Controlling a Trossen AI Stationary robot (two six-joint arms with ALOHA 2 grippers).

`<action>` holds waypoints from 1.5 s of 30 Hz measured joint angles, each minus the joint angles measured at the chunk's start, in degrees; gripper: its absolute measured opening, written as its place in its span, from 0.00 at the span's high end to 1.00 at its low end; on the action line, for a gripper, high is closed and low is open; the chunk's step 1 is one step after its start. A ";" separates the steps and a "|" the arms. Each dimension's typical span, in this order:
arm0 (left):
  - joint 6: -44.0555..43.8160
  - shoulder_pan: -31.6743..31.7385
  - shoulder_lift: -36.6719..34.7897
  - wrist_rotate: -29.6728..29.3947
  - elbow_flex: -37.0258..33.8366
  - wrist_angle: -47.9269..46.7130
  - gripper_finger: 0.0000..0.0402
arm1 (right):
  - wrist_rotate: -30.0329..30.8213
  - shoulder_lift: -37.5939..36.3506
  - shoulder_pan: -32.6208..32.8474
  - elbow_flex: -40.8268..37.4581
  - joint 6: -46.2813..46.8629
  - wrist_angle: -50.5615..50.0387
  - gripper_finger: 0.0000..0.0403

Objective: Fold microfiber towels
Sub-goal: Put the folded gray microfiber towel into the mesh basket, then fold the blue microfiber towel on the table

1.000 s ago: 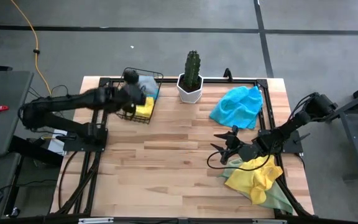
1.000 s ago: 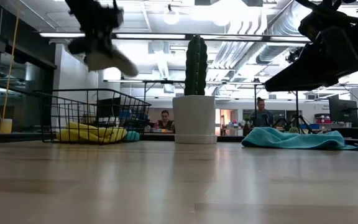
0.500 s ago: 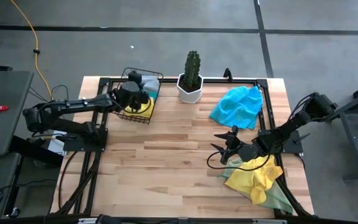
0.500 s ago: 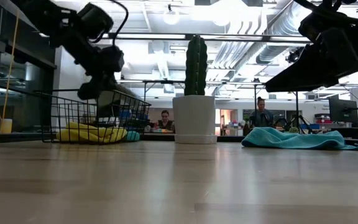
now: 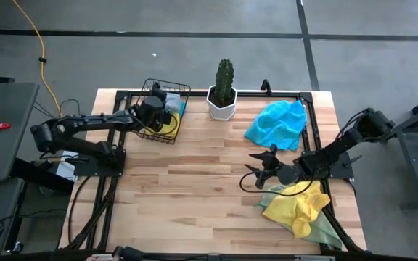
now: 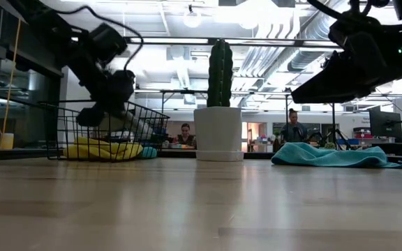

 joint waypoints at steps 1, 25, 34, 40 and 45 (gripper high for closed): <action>0.02 0.06 1.17 -0.44 0.00 -0.07 1.00 | -0.78 0.00 -0.32 0.00 0.02 0.02 0.48; -6.18 -1.01 9.70 -5.93 1.22 -1.96 0.74 | -3.12 0.00 -1.04 0.00 -0.12 0.16 0.48; -21.68 -1.34 9.70 -0.56 11.78 -21.84 0.61 | -3.10 0.00 -1.04 -0.01 -0.01 0.16 0.48; -30.00 -1.31 9.70 2.46 18.84 -34.25 0.61 | -3.08 0.00 -1.04 0.00 -0.04 0.16 0.48; -35.30 -2.22 9.51 3.02 27.60 -43.59 0.61 | -3.07 0.00 -1.04 0.00 -0.10 0.16 0.48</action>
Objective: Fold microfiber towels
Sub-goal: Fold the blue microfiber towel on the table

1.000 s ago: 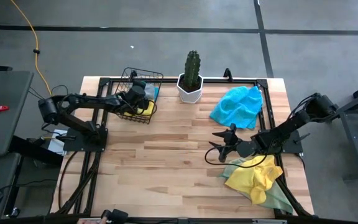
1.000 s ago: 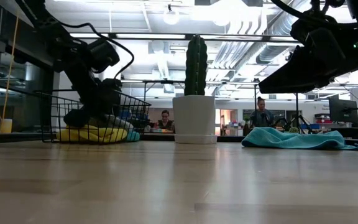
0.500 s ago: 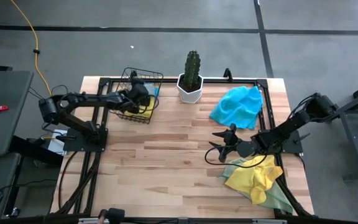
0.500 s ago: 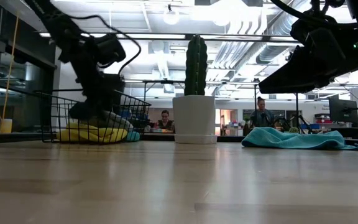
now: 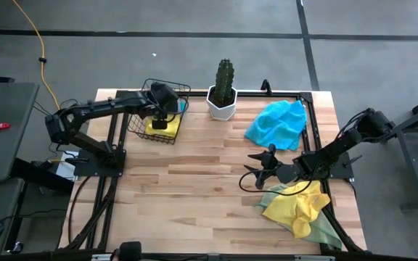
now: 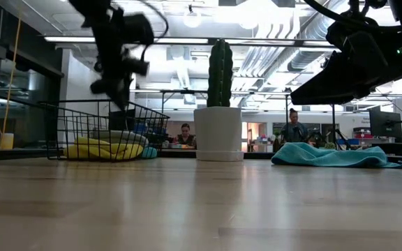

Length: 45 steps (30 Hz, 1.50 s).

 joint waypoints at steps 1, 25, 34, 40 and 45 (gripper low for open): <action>-1.15 -0.20 -0.41 0.14 2.03 -1.60 0.61 | 0.00 0.00 0.00 0.00 0.00 0.00 0.48; -41.92 -31.00 -34.27 25.68 -32.39 67.51 0.61 | 3.70 0.00 -6.97 8.09 8.56 -10.34 0.48; -43.35 -40.52 -35.08 17.75 -36.19 71.16 0.61 | -11.77 0.00 -21.35 22.12 22.97 -50.87 0.48; -43.35 -42.34 -35.35 17.43 -36.17 71.96 0.61 | -19.97 0.02 -27.01 20.27 25.53 -54.66 0.48; -43.35 -42.36 -35.33 17.45 -36.17 71.89 0.61 | -23.20 0.02 -29.10 18.41 25.53 -53.24 0.48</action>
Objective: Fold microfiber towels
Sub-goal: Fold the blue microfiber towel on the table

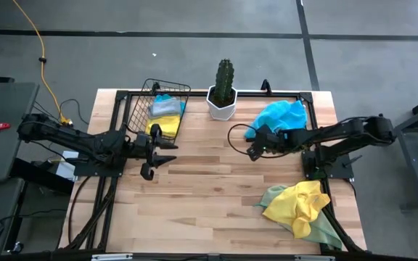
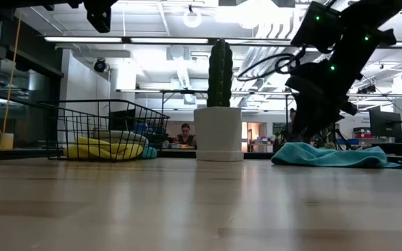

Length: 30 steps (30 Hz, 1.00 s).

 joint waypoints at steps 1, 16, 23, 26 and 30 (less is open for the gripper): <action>0.00 0.01 0.00 0.00 0.01 -0.02 0.61 | -0.07 0.00 -0.31 -0.37 0.00 0.38 0.48; 0.00 0.01 0.04 0.02 0.01 -0.04 0.61 | -1.94 0.00 -4.90 -8.91 1.64 11.53 0.48; 0.00 0.01 0.04 0.00 0.03 -0.02 0.61 | -1.63 2.67 -5.30 -11.04 3.97 15.56 0.48; 0.42 0.03 0.04 -0.01 0.03 0.06 0.61 | -0.72 6.60 -5.26 -10.98 4.35 17.96 0.48; 0.42 0.03 0.04 -0.01 0.05 0.14 0.61 | 0.01 11.79 -4.92 -10.73 3.59 26.02 0.48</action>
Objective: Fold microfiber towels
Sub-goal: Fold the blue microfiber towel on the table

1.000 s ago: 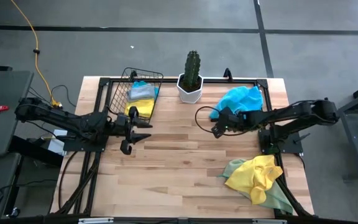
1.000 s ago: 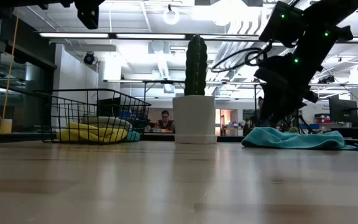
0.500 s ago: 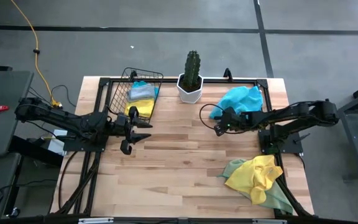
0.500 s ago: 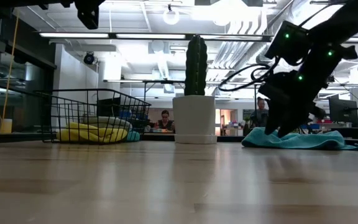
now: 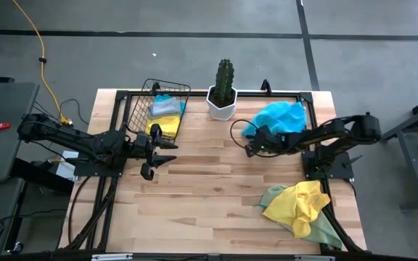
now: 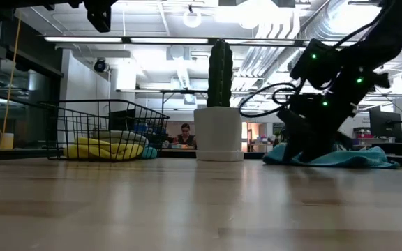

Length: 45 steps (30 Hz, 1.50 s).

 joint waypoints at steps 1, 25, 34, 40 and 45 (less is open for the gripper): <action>0.00 0.00 0.00 -0.01 0.00 -0.01 0.61 | -0.14 1.21 0.44 0.11 -0.12 2.36 0.49; 0.31 0.00 0.22 -0.16 0.00 -9.45 0.61 | -8.04 16.25 25.72 33.19 -22.88 6.26 0.73; 8.36 -1.73 14.05 -9.76 2.13 -9.26 0.61 | 16.61 7.24 32.38 34.26 -21.73 -9.62 0.73; 12.45 -2.82 30.23 -11.90 10.48 -10.72 0.61 | 26.77 3.88 35.54 34.22 -20.16 -13.58 0.73; 12.24 -3.77 42.50 -16.04 18.93 -21.01 0.54 | 28.17 3.79 36.85 34.22 -20.14 -14.04 0.73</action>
